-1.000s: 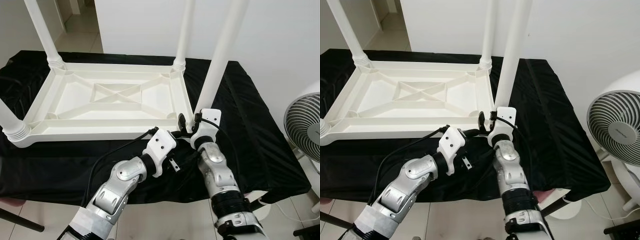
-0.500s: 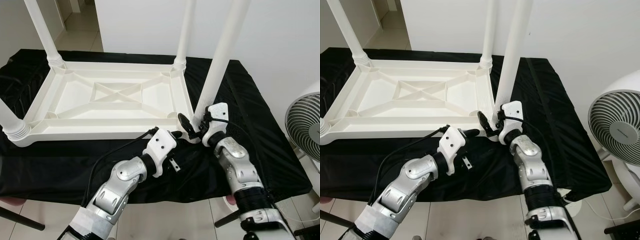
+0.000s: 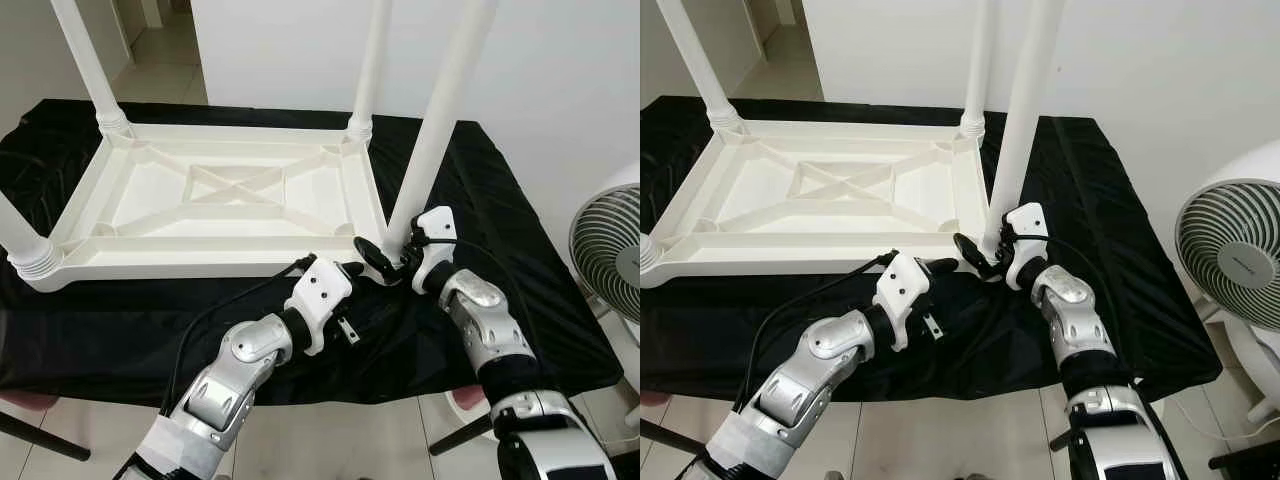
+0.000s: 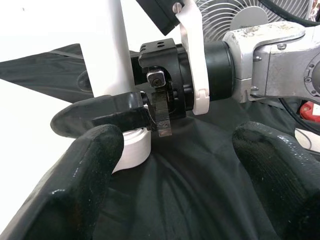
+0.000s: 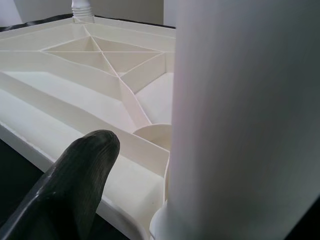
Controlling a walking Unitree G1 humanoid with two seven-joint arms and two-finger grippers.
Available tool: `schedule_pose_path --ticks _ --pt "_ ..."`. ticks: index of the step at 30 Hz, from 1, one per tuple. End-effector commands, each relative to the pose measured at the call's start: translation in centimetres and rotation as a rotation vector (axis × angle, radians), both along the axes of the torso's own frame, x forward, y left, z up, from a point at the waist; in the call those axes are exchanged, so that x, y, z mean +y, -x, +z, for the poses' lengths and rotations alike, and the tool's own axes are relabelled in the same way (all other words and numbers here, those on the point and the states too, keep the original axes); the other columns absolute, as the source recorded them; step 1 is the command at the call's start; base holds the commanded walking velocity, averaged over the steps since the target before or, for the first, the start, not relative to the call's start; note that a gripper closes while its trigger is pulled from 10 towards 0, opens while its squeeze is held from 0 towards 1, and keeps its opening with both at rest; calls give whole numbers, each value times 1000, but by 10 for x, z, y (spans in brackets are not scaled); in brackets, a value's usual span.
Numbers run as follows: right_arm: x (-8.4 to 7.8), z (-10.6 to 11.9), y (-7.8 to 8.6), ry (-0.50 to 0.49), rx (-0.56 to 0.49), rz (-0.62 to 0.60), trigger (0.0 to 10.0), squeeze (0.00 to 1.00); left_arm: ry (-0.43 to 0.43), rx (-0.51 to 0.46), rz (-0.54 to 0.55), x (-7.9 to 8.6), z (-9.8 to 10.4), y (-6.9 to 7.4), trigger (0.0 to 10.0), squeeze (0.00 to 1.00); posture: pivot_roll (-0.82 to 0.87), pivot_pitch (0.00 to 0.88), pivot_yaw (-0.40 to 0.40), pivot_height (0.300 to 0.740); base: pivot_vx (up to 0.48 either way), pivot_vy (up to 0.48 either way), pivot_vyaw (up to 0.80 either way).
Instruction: Building children table
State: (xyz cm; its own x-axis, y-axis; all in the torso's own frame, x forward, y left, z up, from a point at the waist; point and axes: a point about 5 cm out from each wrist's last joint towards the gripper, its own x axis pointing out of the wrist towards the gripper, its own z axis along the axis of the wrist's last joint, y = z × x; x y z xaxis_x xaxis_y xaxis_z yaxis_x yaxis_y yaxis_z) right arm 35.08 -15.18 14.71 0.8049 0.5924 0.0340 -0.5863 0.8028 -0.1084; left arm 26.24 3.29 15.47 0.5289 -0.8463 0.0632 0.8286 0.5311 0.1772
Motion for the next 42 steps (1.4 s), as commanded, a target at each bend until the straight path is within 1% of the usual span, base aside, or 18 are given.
schedule_pose_path --ticks 1,2,3,4,15,20,21,22,23,26,30,31,32,33,37,39,41,42 --pt "2 -4 0 20 19 29 7882 0 -16 8 -26 0 -2 2 10000 0 100 49 -40 740 0 0 0" --pt "1 -5 -1 21 27 30 784 0 -16 7 -24 0 -2 2 10000 0 101 47 -42 740 0 0 0" --pt "1 -5 -1 21 27 30 784 0 -16 7 -24 0 -2 2 10000 0 101 47 -42 740 0 0 0" --pt "0 -7 -2 24 35 35 0 0 -16 5 -20 1 -1 1 10000 0 102 43 -45 740 0 0 0" --pt "-2 -16 2 28 49 54 0 0 -15 -1 -16 0 0 -1 10000 0 98 35 -49 740 0 0 0" --pt "-4 -20 4 23 37 19 0 0 -14 -3 -21 -2 0 -1 10000 0 92 30 -51 740 0 0 0" --pt "-4 -20 4 29 35 -7 7490 0 -14 -3 -22 -2 -1 -1 10000 0 90 28 -50 740 0 0 0" --pt "-4 -21 4 30 34 -31 10000 0 -14 -3 -24 -2 -1 -1 10000 0 90 28 -50 740 0 0 0" --pt "-4 -22 4 23 36 -48 10000 0 -14 -2 -24 -2 -1 -1 10000 0 91 24 -50 740 0 0 0" --pt "-5 -24 2 31 36 -168 10000 0 -16 -1 -28 -2 -1 0 10000 0 90 21 -50 740 0 0 0" --pt "-4 -24 2 12 34 -217 10000 0 -16 0 -30 -2 -2 1 10000 0 91 19 -49 740 0 0 0" --pt "-3 -24 3 3 35 -240 10000 0 -17 1 -31 -2 -2 1 10000 0 90 18 -48 740 0 0 0" --pt "-1 -23 3 -17 38 -293 10000 0 -18 2 -33 -2 -2 1 10000 0 90 18 -48 740 0 0 0" --pt "-1 -23 3 -17 38 -293 10000 0 -18 2 -33 -2 -2 1 10000 0 90 18 -48 740 0 0 0" --pt "2 -26 6 -76 52 -496 10000 0 -19 5 -41 -2 -3 3 10000 0 87 15 -48 740 0 0 0" --pt "3 -26 7 -83 51 -525 10000 0 -19 5 -41 -2 -3 3 10000 0 87 15 -48 740 0 0 0" --pt "6 -31 12 -99 73 -672 10000 0 -20 6 -46 -3 -3 3 10000 0 84 12 -48 740 0 0 0" --pt "7 -32 13 -101 81 -715 10000 0 -20 6 -47 -3 -3 3 10000 0 83 11 -48 740 0 0 0"
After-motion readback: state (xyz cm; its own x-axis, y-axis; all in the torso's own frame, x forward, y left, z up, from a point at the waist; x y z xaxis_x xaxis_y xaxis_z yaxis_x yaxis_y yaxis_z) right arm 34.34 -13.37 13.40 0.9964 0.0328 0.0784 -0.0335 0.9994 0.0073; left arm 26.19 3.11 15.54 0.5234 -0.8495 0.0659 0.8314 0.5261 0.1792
